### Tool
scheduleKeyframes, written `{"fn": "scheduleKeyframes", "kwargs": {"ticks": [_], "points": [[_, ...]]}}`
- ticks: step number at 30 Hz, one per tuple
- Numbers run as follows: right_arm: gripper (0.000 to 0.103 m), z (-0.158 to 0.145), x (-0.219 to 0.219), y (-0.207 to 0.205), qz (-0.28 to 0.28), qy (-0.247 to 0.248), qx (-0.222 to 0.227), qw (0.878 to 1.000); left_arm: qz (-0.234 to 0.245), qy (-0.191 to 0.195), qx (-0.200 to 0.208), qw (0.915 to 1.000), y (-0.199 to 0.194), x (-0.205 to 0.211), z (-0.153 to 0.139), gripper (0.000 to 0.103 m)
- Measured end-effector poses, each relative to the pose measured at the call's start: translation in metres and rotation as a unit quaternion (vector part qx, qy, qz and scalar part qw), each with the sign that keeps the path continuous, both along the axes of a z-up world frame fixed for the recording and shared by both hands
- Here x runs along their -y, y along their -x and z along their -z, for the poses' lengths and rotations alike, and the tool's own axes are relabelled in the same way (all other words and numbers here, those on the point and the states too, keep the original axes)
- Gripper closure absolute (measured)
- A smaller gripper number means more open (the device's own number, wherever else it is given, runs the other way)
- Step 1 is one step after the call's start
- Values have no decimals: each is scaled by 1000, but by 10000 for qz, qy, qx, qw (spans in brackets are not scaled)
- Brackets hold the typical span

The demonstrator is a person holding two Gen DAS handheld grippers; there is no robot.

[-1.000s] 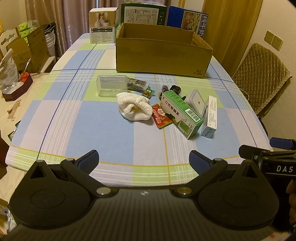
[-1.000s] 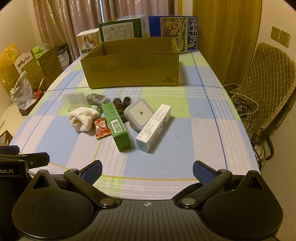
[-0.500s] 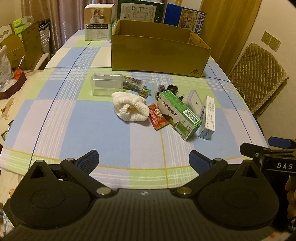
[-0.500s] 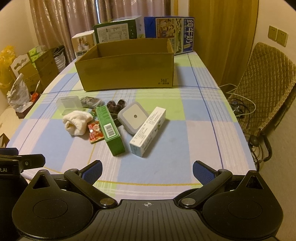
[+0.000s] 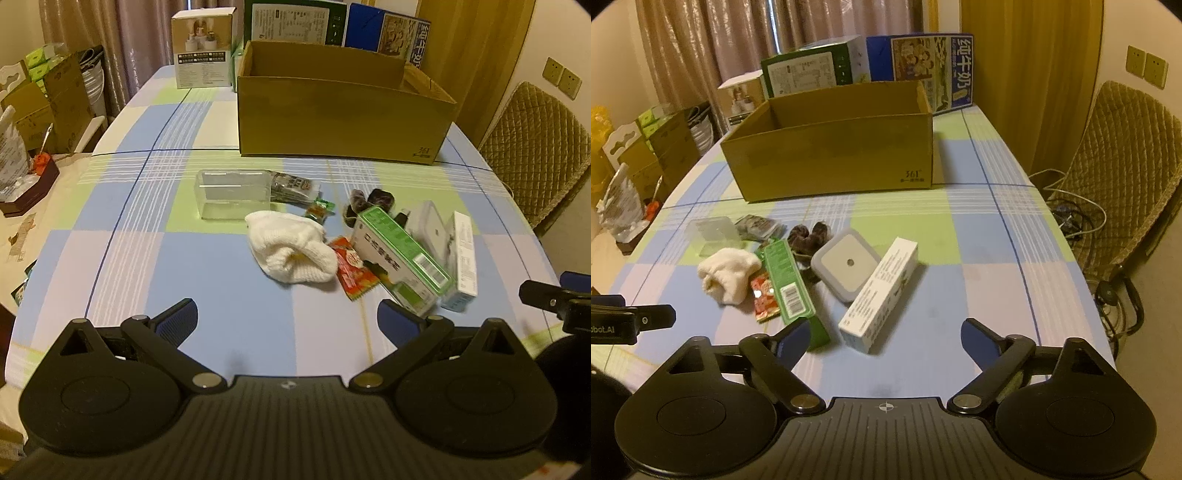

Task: Organize objects
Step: 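Grasp the white towel with the left gripper while the right gripper grasps the white medicine box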

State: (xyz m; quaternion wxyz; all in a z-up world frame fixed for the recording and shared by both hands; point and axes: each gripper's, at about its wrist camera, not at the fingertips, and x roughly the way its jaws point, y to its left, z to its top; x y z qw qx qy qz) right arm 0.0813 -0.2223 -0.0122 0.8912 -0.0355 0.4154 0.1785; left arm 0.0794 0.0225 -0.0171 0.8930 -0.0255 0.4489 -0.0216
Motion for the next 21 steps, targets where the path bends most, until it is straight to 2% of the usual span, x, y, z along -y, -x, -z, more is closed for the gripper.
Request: {"fn": "scheduleKeyframes", "kwargs": {"ticks": [4, 6, 11, 21], "points": [[24, 10, -4, -20, 10, -20, -112, 9999, 130, -183, -12, 9997, -22, 0, 8, 3], [28, 15, -7, -28, 18, -41, -192, 9998, 265, -226, -58, 9994, -33, 1, 13, 8], [39, 33, -16, -53, -15, -79, -473, 9988, 399, -168, -186, 9989, -58, -2, 29, 12], [51, 58, -29, -84, -96, -8, -814, 9966, 576, -200, -328, 9976, -88, -1, 49, 12]]}}
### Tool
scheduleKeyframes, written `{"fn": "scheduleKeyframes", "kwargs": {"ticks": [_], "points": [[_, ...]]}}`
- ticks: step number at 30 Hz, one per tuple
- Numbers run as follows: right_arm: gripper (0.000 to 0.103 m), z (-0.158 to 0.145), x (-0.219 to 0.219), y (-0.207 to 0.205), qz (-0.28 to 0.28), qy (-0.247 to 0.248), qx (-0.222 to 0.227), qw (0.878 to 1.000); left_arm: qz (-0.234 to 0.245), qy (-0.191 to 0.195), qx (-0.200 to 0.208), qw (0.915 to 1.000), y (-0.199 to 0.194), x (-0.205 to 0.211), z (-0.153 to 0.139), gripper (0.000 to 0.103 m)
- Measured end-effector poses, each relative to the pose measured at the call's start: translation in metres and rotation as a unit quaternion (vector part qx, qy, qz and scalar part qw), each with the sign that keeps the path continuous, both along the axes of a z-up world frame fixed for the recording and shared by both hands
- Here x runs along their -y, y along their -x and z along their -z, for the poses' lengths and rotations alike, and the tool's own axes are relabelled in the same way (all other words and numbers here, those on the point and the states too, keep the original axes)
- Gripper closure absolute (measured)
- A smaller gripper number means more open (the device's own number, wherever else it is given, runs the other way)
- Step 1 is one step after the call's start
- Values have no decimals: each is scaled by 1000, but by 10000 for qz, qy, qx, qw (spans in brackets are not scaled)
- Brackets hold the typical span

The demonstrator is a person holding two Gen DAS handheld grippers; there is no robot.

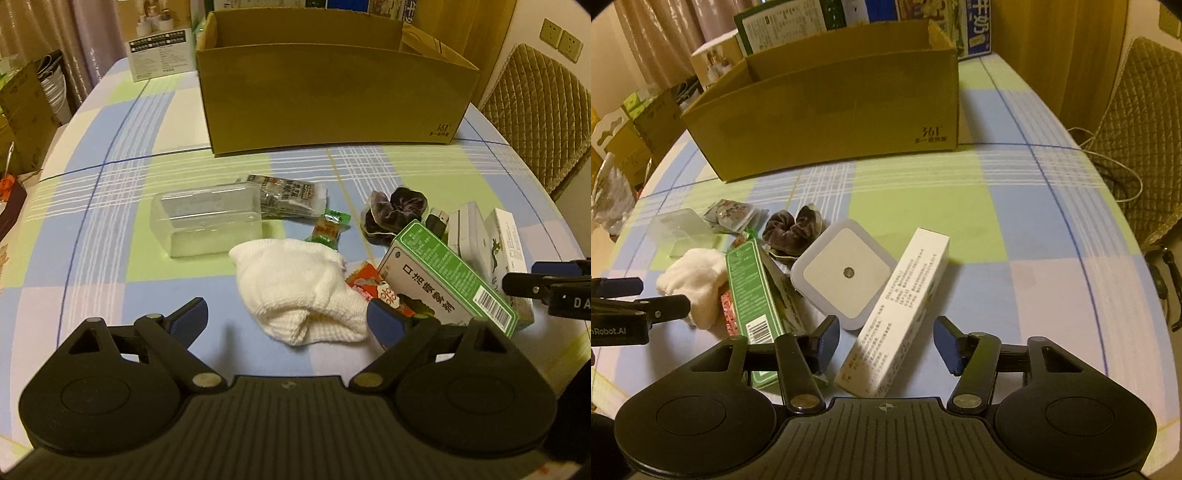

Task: Organize objects
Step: 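Grasp the white towel with the left gripper while the right gripper grasps the white medicine box, then carry the towel and the white box up over the cardboard box with both grippers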

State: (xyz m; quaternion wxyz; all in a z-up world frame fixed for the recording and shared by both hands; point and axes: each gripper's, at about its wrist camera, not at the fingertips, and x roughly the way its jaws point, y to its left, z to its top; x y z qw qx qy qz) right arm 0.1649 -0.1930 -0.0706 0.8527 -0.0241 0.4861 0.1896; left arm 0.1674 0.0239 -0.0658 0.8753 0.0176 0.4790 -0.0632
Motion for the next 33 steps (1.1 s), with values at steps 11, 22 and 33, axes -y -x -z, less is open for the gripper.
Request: {"fn": "scheduleKeyframes", "kwargs": {"ticks": [11, 22, 33], "points": [[76, 6, 2, -7, 95, 343, -47, 9994, 199, 179, -176, 9995, -15, -2, 12, 29], [80, 9, 0, -10, 109, 532, -1, 9985, 117, 567, -392, 9976, -13, -10, 12, 71], [81, -12, 12, 6, 282, 388, 287, 9984, 45, 459, -156, 9988, 10, -16, -19, 73]]}}
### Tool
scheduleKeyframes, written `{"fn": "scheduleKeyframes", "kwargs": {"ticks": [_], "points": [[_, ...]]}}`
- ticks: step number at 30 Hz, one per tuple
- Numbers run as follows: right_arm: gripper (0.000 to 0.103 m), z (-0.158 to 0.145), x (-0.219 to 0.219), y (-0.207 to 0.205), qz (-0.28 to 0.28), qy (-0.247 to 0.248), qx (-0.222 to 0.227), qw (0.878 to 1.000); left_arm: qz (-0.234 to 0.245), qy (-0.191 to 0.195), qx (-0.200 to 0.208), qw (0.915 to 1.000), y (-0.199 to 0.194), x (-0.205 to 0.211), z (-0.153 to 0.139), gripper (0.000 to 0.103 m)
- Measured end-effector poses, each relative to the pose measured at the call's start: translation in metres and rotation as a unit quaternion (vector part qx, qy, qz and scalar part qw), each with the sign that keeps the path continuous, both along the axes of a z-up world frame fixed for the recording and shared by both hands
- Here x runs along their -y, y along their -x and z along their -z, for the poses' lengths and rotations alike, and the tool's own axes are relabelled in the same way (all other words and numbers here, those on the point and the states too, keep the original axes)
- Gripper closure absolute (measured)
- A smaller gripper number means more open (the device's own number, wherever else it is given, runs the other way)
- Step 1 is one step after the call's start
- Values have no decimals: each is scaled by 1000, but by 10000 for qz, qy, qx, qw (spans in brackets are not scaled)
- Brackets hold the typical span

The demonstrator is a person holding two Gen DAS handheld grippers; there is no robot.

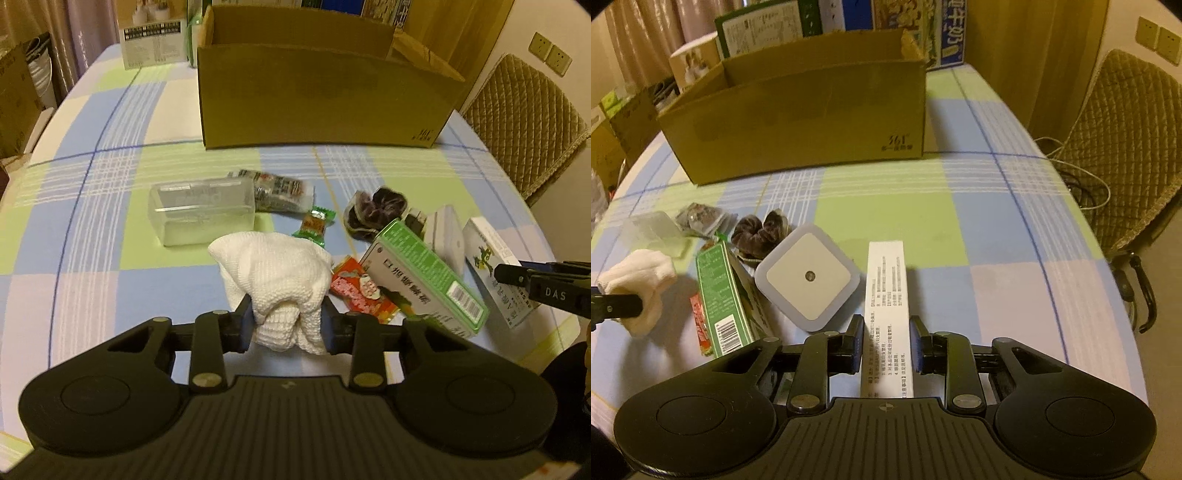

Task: Organize objects
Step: 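Carry the towel and the white box up over the cardboard box with both grippers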

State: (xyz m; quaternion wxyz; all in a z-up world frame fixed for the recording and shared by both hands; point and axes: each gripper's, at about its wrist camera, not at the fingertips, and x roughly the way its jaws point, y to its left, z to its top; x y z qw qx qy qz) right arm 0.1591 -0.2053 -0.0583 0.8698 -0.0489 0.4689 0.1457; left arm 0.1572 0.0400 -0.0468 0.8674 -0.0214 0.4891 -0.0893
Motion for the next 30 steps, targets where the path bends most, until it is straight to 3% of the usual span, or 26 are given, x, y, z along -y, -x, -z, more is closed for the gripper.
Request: {"fn": "scheduleKeyframes", "kwargs": {"ticks": [9, 16, 24, 30], "points": [[81, -31, 9, 11, 3, -255, 329, 9991, 27, -44, 240, 9997, 8, 10, -29, 73], [81, -82, -4, -5, -251, -463, 825, 9952, 145, -118, 560, 9983, -4, 21, -64, 73], [81, -143, -45, -68, -722, -706, 1282, 9866, 307, -262, 1011, 9941, -63, 31, -113, 72], [81, -148, -75, -130, -842, -725, 1272, 9856, 376, -285, 1176, 9919, -128, 34, -132, 72]]}}
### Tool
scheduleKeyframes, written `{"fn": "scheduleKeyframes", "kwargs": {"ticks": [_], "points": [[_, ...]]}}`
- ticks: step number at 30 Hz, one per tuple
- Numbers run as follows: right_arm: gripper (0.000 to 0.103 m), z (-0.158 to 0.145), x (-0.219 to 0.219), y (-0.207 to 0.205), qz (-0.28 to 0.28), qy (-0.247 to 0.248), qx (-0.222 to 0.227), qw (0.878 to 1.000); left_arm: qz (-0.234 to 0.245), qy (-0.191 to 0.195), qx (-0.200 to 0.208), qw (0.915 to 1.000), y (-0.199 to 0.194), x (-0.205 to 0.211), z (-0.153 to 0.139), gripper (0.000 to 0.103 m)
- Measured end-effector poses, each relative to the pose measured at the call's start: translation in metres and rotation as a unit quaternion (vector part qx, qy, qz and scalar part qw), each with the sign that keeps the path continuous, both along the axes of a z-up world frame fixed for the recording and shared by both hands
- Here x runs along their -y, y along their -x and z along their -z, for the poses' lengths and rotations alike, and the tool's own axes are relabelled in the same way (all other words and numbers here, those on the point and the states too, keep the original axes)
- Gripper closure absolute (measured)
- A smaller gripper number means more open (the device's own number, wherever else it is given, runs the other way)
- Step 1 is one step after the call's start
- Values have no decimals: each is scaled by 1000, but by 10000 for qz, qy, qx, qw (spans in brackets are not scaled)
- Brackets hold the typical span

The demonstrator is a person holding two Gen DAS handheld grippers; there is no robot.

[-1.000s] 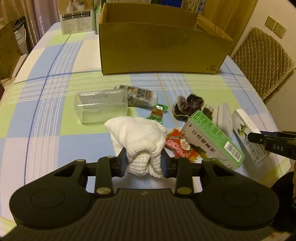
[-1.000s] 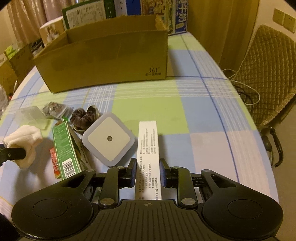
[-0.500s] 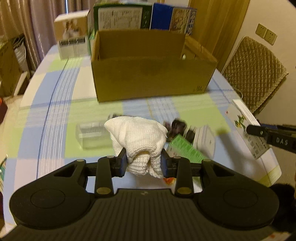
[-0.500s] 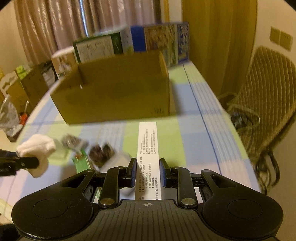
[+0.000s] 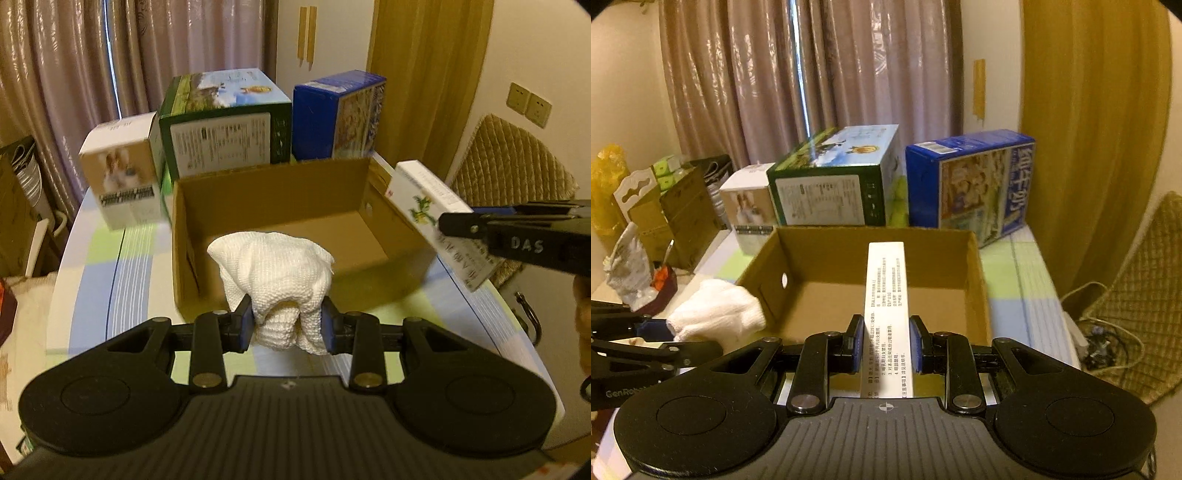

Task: Organize objects
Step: 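Carry the towel and the white box up over the cardboard box with both grippers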

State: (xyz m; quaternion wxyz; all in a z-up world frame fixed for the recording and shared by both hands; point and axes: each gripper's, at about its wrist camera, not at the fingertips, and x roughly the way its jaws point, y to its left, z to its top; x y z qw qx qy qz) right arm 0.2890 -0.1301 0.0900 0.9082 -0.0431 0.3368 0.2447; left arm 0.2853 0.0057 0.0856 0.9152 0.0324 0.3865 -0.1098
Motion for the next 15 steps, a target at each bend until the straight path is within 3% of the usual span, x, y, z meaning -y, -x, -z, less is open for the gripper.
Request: {"fn": "scheduleKeyframes", "kwargs": {"ticks": [5, 15], "points": [[81, 17, -23, -50, -59, -9, -191, 9998, 27, -69, -60, 10000, -54, 1, 5, 72], [81, 69, -36, -117, 110, -141, -676, 9976, 58, -10, -336, 9994, -123, 4, 55, 71]]}}
